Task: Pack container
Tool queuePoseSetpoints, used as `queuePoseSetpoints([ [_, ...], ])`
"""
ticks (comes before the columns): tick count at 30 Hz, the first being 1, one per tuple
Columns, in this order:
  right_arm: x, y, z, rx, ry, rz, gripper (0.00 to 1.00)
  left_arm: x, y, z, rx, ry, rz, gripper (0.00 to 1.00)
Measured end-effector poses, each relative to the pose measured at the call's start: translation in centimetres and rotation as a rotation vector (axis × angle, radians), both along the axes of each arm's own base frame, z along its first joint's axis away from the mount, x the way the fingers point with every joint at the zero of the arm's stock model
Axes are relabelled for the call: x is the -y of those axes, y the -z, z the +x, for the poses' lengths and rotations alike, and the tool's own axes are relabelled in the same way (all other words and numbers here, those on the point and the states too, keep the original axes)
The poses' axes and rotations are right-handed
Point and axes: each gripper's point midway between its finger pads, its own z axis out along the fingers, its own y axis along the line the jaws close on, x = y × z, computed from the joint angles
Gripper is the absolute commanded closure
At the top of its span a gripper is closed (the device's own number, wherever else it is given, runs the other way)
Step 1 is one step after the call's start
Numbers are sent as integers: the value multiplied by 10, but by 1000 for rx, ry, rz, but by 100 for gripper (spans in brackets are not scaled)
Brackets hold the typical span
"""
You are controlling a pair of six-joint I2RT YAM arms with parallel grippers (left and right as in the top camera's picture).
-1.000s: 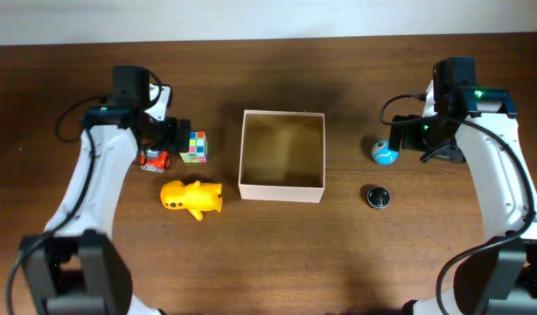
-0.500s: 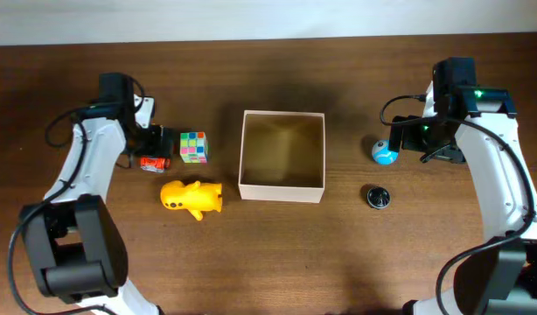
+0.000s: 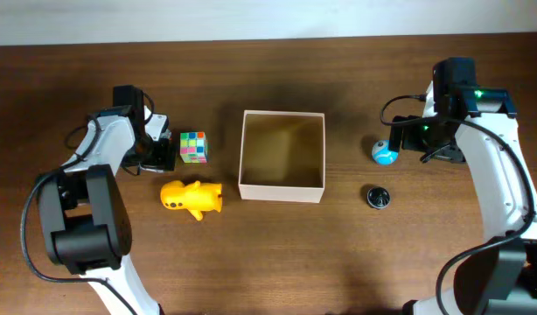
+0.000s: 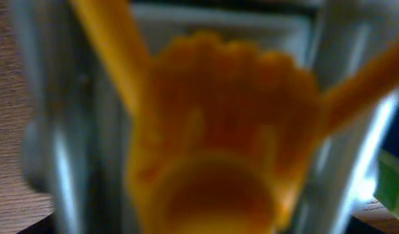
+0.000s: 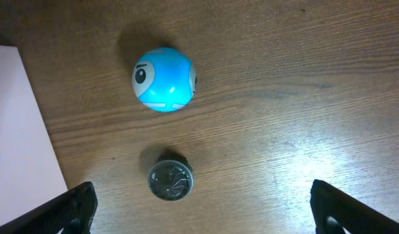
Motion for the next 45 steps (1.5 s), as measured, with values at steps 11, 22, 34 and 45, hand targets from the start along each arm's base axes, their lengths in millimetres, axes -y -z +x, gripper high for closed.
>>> queuePoseSetpoints([
  [11,0,0,0,0,0,0,1,3,2,4,12,12,-15,54],
  [22,0,0,0,0,1,0,1,8,-36,14,0,26,-21,59],
  [34,0,-1,0,2,0,0,1,147,-163,32,187,217,-78,59],
  [45,0,-1,0,2,0,0,1,253,-167,-2,174,213,-193,60],
])
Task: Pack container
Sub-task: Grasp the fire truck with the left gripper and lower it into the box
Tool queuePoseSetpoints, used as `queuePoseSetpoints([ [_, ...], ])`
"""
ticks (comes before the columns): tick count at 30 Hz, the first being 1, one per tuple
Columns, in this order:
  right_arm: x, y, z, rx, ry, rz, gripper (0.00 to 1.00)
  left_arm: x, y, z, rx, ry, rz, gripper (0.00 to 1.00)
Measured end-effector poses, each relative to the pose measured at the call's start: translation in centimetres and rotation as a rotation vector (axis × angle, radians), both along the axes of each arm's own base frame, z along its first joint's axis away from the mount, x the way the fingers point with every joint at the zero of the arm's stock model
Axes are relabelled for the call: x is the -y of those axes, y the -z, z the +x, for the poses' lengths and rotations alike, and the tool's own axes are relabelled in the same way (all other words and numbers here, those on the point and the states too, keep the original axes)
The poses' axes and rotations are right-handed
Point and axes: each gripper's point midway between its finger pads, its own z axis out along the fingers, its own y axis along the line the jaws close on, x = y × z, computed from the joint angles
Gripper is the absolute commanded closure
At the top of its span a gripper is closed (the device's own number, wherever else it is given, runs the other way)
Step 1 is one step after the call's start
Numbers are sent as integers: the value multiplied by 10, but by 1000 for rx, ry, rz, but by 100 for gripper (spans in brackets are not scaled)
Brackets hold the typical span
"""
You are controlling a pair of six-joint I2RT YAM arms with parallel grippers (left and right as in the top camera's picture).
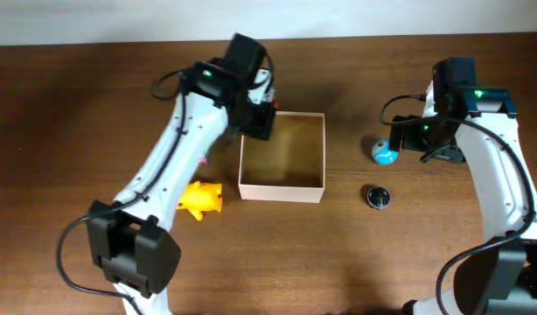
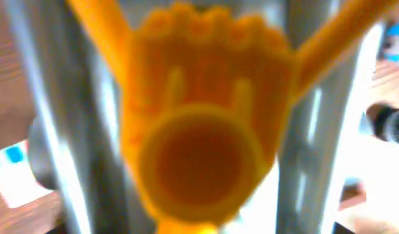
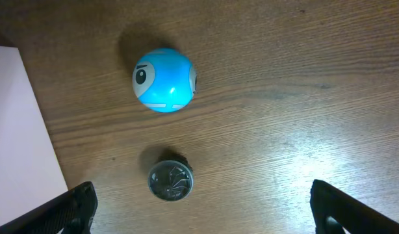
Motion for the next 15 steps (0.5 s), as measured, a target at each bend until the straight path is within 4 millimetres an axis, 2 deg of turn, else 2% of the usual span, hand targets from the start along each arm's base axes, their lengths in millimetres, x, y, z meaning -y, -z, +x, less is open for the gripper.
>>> queuePoseSetpoints([
  [4,0,0,0,0,0,0,1,34,3,-7,10,-1,-33,60],
  [6,0,0,0,0,0,0,1,49,14,-11,-7,-11,-32,60],
  [10,0,0,0,0,-1,0,1,72,54,-16,-71,-50,-6,60],
  [15,0,0,0,0,0,0,1,84,108,-12,-134,-104,25,60],
])
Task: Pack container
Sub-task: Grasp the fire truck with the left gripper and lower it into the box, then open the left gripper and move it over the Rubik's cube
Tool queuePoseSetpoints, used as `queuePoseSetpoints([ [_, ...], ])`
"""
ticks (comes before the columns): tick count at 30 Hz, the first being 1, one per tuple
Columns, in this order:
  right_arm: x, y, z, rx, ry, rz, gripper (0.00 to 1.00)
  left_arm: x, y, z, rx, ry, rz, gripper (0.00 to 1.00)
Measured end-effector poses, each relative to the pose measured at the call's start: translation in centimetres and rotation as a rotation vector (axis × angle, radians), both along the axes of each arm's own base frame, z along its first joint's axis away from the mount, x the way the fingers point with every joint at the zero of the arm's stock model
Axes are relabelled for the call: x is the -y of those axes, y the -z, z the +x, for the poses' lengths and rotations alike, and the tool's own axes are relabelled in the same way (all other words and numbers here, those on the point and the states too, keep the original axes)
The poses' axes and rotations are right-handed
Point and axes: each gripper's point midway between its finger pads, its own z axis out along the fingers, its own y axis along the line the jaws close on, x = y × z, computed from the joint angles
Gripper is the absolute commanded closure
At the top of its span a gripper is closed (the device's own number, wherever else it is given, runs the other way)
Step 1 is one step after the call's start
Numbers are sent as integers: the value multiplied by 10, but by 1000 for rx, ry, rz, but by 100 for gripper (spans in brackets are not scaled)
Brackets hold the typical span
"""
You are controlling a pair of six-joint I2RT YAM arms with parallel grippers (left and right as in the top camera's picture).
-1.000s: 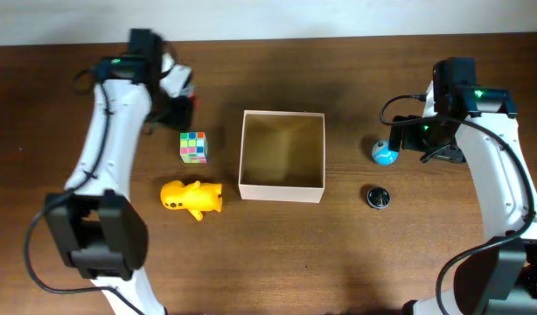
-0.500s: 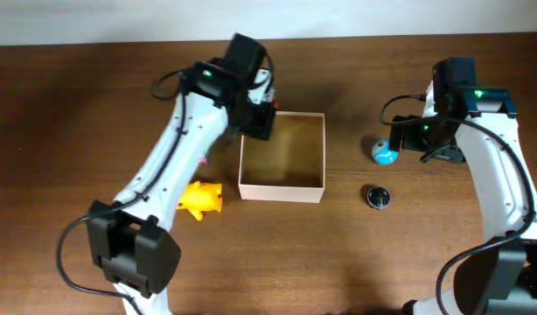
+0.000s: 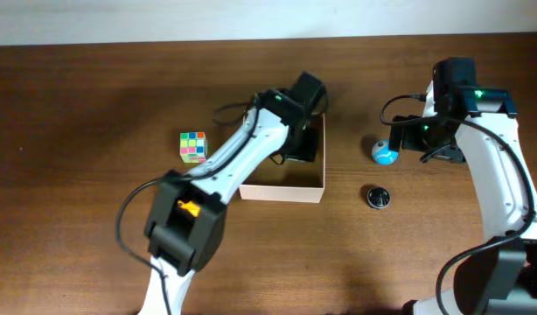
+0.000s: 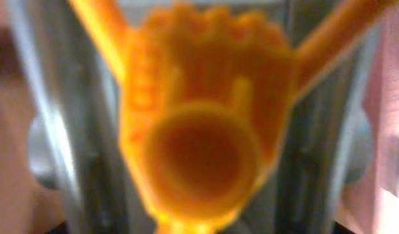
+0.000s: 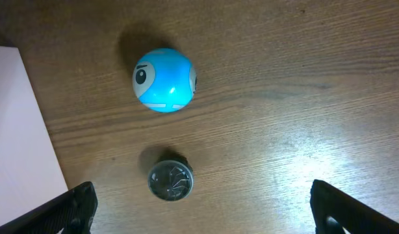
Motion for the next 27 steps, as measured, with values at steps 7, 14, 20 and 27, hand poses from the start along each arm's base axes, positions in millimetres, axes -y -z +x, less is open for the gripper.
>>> queuePoseSetpoints([
  [7,0,0,0,0,0,0,1,7,14,10,14,-41,-19,28],
  [14,0,0,0,0,0,0,1,13,13,7,-7,-41,-57,28],
  [20,0,0,0,0,0,0,1,8,14,-5,-61,-38,-37,32],
  [27,0,0,0,0,1,0,1,-6,-28,-10,-77,-14,-1,16],
])
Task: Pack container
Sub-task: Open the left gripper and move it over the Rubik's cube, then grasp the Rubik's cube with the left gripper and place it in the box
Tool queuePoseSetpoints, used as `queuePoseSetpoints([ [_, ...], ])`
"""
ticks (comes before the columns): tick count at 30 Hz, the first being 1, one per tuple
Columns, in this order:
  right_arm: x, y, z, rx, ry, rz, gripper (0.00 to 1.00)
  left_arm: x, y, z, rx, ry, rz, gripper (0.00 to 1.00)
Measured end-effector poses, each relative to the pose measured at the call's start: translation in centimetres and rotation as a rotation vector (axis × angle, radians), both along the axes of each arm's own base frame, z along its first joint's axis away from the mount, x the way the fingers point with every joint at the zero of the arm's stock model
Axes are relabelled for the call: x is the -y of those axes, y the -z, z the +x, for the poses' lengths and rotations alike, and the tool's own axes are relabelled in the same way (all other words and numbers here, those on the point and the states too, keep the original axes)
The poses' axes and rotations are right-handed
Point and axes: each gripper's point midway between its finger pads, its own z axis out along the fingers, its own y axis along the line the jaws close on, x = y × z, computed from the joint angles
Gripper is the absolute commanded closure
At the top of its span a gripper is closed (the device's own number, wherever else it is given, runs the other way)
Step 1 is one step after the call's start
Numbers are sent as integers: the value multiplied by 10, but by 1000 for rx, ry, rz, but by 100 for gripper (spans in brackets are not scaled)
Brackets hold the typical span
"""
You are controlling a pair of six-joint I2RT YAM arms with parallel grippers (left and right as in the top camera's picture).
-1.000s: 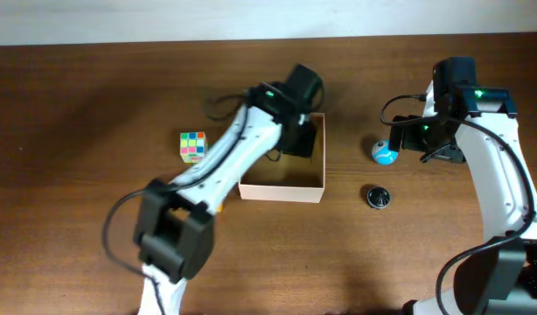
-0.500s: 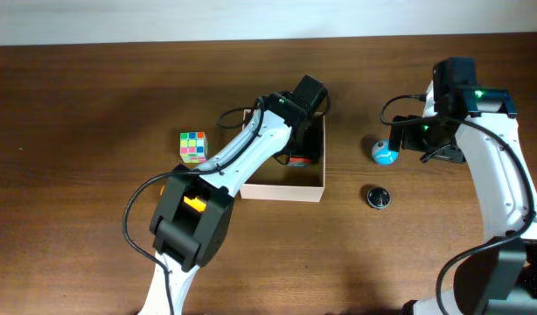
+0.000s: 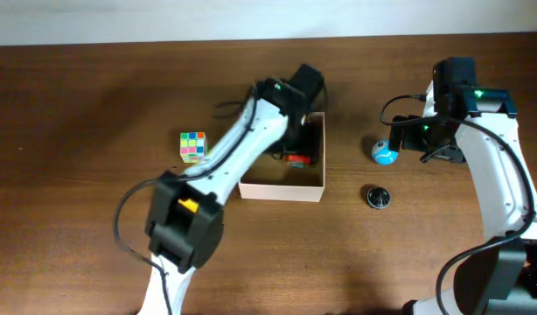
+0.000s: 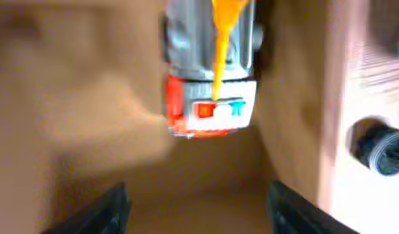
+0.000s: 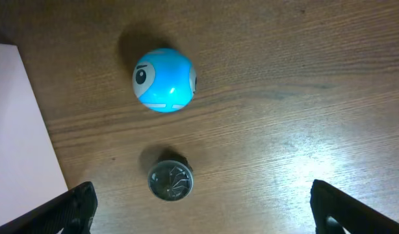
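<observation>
The open cardboard box [image 3: 282,191] stands mid-table. On its floor lies a silver toy vehicle [image 4: 211,78] with an orange piece and a red-and-white end, also seen from overhead as the toy vehicle [image 3: 295,160]. My left gripper [image 4: 199,209] hangs open just above it inside the box, touching nothing; overhead the left gripper [image 3: 296,131] sits over the box's right half. My right gripper [image 5: 203,208] is open above bare table, near a blue ball [image 5: 164,79] and a dark round object [image 5: 169,180].
A colour cube [image 3: 192,146] lies left of the box. A yellow toy [image 3: 189,207] peeks out from under the left arm. The blue ball [image 3: 384,154] and dark round object [image 3: 378,196] lie right of the box, below the right gripper [image 3: 426,136].
My left gripper has opened and let go of the toy vehicle, which now lies on the box floor. The right arm, ball and round object have not moved.
My left gripper held the toy vehicle at the table's left, beside the colour cube. Then it was at the box's back left corner, then over the box's right half, still shut on the toy. Now the toy lies in the box. The right arm stayed still.
</observation>
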Motion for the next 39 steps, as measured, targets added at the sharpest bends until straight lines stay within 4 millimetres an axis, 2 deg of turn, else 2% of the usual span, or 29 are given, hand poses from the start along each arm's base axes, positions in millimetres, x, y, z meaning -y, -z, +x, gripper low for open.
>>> queuePoseSetpoints([
  [1,0,0,0,0,0,0,1,-6,-18,5,34,1,7,3],
  [2,0,0,0,0,0,0,1,-12,-34,9,73,4,11,1],
  [4,0,0,0,0,0,0,1,-32,-79,20,189,-16,26,1],
  [7,0,0,0,0,0,0,1,-69,-125,27,297,-49,65,1],
  [9,0,0,0,0,0,0,1,-106,-144,30,326,-106,113,1],
  [11,0,0,0,0,0,0,1,-138,-144,37,321,-163,148,0],
  [12,0,0,0,0,0,0,1,-160,-138,43,305,-207,170,0],
  [14,0,0,0,0,0,0,1,-182,-126,49,281,-254,184,5],
  [16,0,0,0,0,-2,0,1,-218,-93,58,221,-320,195,8],
  [17,0,0,0,0,0,0,1,-222,-88,60,214,-327,189,8],
  [19,0,0,0,0,0,0,1,-237,-61,57,161,-338,181,8],
  [23,0,0,0,0,0,0,1,-241,-17,48,97,-321,163,8],
  [29,0,0,0,0,0,0,1,-233,29,39,79,-250,147,8],
  [36,0,-1,0,2,-1,0,1,-231,51,49,142,-237,131,11],
  [37,0,0,0,1,-1,0,1,-231,54,49,142,-235,131,16],
  [39,0,-1,0,2,0,0,1,-231,58,51,142,-233,132,20],
])
